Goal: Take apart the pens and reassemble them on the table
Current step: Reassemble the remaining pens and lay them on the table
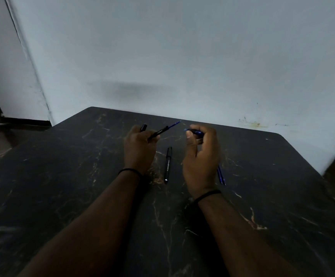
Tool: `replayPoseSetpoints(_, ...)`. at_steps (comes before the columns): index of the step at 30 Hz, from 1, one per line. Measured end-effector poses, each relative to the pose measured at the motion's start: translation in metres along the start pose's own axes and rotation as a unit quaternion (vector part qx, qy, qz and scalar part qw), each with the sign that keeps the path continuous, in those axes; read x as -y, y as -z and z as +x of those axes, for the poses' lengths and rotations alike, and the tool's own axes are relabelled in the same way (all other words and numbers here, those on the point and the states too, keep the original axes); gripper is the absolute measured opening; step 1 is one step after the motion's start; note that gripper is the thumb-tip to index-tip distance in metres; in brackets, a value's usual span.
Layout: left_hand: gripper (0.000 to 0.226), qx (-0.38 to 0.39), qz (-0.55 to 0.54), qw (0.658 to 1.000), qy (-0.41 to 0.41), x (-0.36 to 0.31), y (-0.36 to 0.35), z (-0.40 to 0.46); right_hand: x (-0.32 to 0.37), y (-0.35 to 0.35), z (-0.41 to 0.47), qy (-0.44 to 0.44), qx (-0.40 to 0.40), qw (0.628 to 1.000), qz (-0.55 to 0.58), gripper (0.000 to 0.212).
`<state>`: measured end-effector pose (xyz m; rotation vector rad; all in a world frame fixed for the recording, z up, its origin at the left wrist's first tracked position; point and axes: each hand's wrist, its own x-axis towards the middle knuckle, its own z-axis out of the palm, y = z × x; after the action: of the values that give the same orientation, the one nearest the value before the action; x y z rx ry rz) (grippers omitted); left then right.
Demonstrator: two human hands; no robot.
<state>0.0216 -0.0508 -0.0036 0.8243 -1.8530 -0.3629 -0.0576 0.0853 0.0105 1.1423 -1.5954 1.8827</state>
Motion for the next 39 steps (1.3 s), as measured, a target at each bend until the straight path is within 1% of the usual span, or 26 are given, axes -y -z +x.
replayPoseSetpoints(2,0.010,0.001,0.017,1.000,-0.019,-0.001,0.000,0.000,-0.003,0.003,0.003,-0.008,-0.021,1.000,0.005,0.014)
replayPoseSetpoints(5,0.010,0.000,0.033,0.999,-0.041,-0.002,0.001,0.000,-0.006,0.004,0.006,-0.042,-0.022,0.999,0.028,0.012)
replayPoseSetpoints(9,0.011,0.008,0.043,0.997,-0.068,-0.005,0.001,-0.002,-0.006,0.004,0.007,-0.045,-0.027,0.998,0.047,0.018)
replayPoseSetpoints(13,0.011,0.018,0.049,0.996,-0.070,-0.007,0.000,-0.002,-0.007,0.003,0.007,-0.047,-0.029,0.997,0.050,0.016)
replayPoseSetpoints(19,0.011,0.025,0.053,0.996,-0.066,-0.007,0.001,-0.002,-0.009,0.003,0.006,-0.055,-0.009,0.998,0.039,0.017)
replayPoseSetpoints(27,0.010,0.031,0.069,0.994,-0.076,-0.009,0.001,-0.002,-0.011,0.002,0.006,-0.048,-0.014,0.999,0.011,0.016)
replayPoseSetpoints(32,0.012,0.030,0.066,0.994,-0.082,-0.009,0.000,-0.002,-0.014,0.002,0.004,-0.050,0.002,0.999,0.002,0.016)
replayPoseSetpoints(39,0.010,0.035,0.089,0.992,-0.085,-0.009,0.002,-0.001,-0.010,0.003,0.005,-0.105,0.007,0.993,0.044,0.014)
